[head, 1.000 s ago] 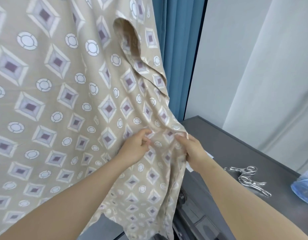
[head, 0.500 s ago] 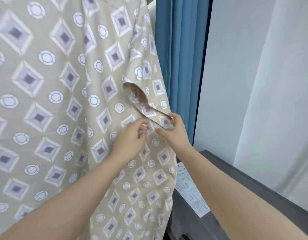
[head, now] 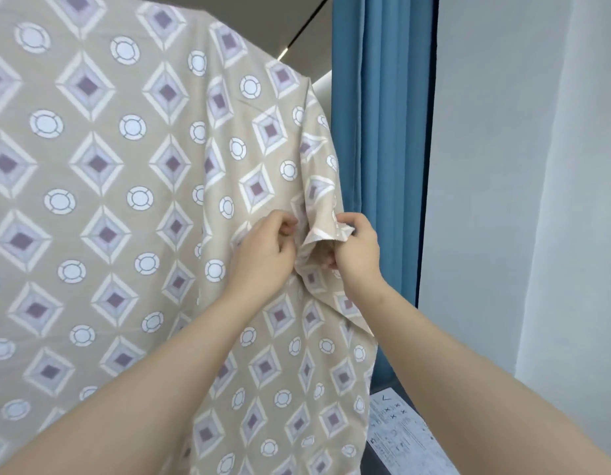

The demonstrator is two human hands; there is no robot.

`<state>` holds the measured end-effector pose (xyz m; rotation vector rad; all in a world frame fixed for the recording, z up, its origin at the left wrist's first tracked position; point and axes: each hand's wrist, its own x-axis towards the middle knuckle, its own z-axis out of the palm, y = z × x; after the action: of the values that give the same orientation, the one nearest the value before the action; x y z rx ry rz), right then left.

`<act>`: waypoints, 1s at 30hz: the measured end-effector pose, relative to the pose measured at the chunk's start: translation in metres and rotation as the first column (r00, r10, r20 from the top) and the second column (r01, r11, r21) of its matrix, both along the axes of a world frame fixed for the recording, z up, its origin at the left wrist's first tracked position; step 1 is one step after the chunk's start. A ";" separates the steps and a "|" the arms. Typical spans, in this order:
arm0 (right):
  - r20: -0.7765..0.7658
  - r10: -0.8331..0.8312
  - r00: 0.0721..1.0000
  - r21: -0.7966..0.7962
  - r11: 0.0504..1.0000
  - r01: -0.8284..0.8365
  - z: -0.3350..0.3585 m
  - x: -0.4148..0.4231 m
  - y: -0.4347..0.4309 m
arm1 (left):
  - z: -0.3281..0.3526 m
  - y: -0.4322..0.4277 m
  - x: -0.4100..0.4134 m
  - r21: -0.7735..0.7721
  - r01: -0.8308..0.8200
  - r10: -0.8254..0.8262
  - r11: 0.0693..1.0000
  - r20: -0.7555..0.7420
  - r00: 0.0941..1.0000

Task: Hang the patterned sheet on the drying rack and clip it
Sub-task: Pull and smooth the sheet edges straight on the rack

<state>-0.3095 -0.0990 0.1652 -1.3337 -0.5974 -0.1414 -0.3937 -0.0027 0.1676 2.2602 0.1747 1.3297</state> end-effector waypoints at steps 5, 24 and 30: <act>0.047 0.374 0.926 0.294 0.881 -0.371 -0.008 -0.002 -0.015 | 0.010 -0.018 0.019 -0.092 0.209 -0.217 0.974 -0.090 0.972; -0.198 -0.090 0.976 0.263 0.954 0.142 0.032 0.075 -0.066 | 0.054 -0.040 0.073 0.066 0.159 -0.144 0.985 -0.187 0.972; -0.199 -0.039 0.979 0.251 0.964 0.089 0.062 0.100 -0.083 | 0.080 -0.031 0.089 0.186 0.113 -0.080 0.976 -0.176 0.981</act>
<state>-0.2098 -0.1822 0.2271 -1.0971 -0.3572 -0.1365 -0.3049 -0.0337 0.2480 2.5118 -0.0097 1.1500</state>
